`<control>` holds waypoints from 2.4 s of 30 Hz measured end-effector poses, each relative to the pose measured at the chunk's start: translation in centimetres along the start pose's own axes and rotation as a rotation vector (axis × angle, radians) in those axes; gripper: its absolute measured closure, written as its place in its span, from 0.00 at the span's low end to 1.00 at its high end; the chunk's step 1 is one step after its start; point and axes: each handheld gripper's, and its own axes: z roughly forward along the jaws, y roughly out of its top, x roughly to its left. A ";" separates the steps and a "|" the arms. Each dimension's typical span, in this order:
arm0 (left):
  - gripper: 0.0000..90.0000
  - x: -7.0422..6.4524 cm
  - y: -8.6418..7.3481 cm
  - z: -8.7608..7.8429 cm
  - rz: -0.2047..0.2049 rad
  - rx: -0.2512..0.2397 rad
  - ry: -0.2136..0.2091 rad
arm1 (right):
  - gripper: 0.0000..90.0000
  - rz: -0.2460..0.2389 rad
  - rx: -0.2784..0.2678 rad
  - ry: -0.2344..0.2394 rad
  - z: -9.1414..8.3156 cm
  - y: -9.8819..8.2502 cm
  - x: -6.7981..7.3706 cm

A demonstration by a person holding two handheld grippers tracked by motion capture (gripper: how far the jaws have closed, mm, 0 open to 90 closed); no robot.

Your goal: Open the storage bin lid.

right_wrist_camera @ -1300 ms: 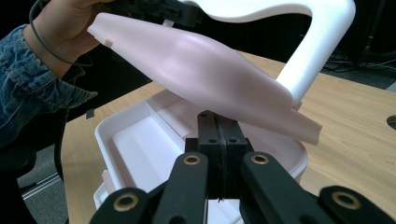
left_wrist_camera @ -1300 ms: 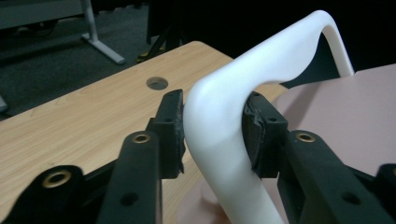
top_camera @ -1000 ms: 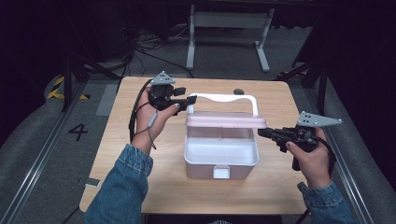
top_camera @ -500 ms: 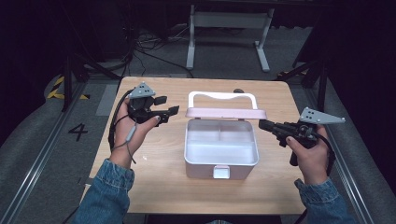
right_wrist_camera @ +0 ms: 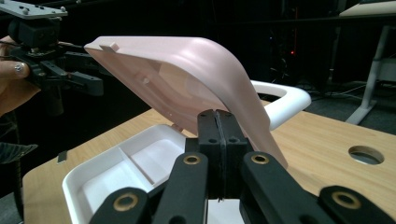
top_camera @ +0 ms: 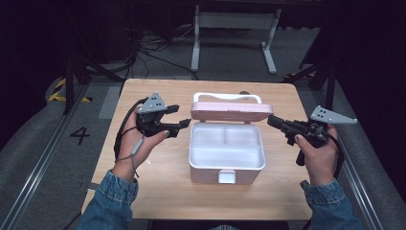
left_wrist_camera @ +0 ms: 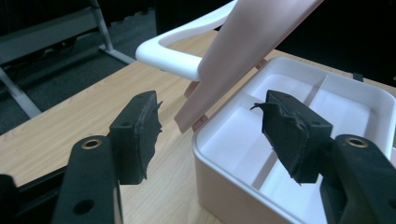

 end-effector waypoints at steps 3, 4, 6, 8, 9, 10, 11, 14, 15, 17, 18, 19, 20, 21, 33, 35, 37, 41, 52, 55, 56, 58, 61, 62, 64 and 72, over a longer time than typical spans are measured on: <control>0.37 0.0 0.3 0.4 0.013 -0.024 0.014 | 1.00 0.003 -0.005 -0.005 0.1 0.0 -0.1; 0.36 0.0 0.4 0.5 0.014 -0.032 0.018 | 1.00 0.005 -0.002 -0.007 0.1 0.0 -0.2; 0.35 0.0 0.7 0.8 0.023 -0.039 0.025 | 1.00 0.006 -0.006 -0.006 0.2 0.0 -0.3; 0.35 0.1 0.9 1.1 0.024 -0.050 0.026 | 1.00 0.007 -0.003 -0.009 0.3 0.0 -0.4; 0.35 0.1 1.0 1.3 0.019 -0.053 0.027 | 1.00 0.009 -0.007 -0.008 0.3 -0.1 -0.5; 0.35 0.2 1.0 1.4 0.023 -0.062 0.024 | 1.00 0.007 -0.009 -0.005 0.4 -0.1 -0.5; 0.35 0.2 1.0 1.5 0.018 -0.064 0.017 | 1.00 0.007 -0.004 -0.005 0.4 -0.1 -0.5; 0.36 0.4 1.1 2.1 0.015 -0.089 0.008 | 1.00 0.005 0.001 -0.007 0.5 -0.2 -0.5; 0.37 0.4 1.1 2.3 0.016 -0.095 0.007 | 1.00 0.002 0.002 -0.009 0.6 -0.2 -0.6; 0.40 0.3 1.2 2.6 0.026 -0.101 -0.001 | 1.00 0.007 -0.004 -0.011 0.6 -0.2 -0.6; 0.43 0.3 1.3 2.8 0.034 -0.102 -0.007 | 1.00 0.007 -0.005 -0.010 0.6 -0.2 -0.6; 0.46 0.2 1.4 2.9 0.036 -0.102 -0.013 | 1.00 0.008 -0.002 -0.010 0.6 -0.2 -0.6; 0.50 0.2 1.5 3.0 0.044 -0.106 -0.014 | 1.00 0.003 -0.005 -0.012 0.7 -0.2 -0.6; 0.54 0.2 1.5 3.1 0.042 -0.109 -0.020 | 1.00 0.003 -0.004 -0.014 0.7 -0.2 -0.6; 0.79 0.4 1.8 3.7 0.037 -0.133 -0.004 | 1.00 -0.004 -0.002 -0.010 0.5 -0.1 -0.1; 0.79 0.5 1.8 3.7 0.026 -0.137 -0.005 | 1.00 -0.014 -0.001 -0.012 0.3 0.1 0.1; 0.79 0.7 1.9 3.8 0.019 -0.137 -0.007 | 0.97 -0.025 0.000 -0.015 0.0 0.3 0.2; 0.79 1.0 2.4 4.0 0.006 -0.123 -0.009 | 0.83 -0.042 0.005 -0.031 -0.6 0.8 0.5; 0.83 2.4 3.6 5.1 0.000 -0.076 0.013 | 0.57 -0.128 0.159 -0.205 -4.1 1.4 0.2; 0.84 2.8 3.7 5.4 -0.009 -0.076 0.020 | 0.56 -0.112 0.174 -0.242 -5.2 1.3 -0.3; 0.84 3.0 3.7 5.6 -0.013 -0.076 0.022 | 0.55 -0.105 0.180 -0.252 -5.5 1.2 -0.5; 0.84 3.4 3.9 6.0 -0.019 -0.072 0.027 | 0.55 -0.086 0.203 -0.269 -6.2 1.0 -0.9; 0.84 3.8 4.0 6.4 -0.024 -0.063 0.038 | 0.54 -0.078 0.246 -0.296 -6.6 0.7 -1.2; 0.84 3.9 4.1 6.6 -0.024 -0.059 0.039 | 0.53 -0.080 0.269 -0.311 -6.8 0.5 -1.4; 0.84 4.3 4.2 6.9 -0.032 -0.048 0.045 | 0.51 -0.084 0.303 -0.333 -7.0 0.3 -1.7; 0.83 5.4 4.5 8.1 -0.071 -0.015 0.062 | 0.49 -0.042 0.382 -0.382 -7.2 -0.5 -2.9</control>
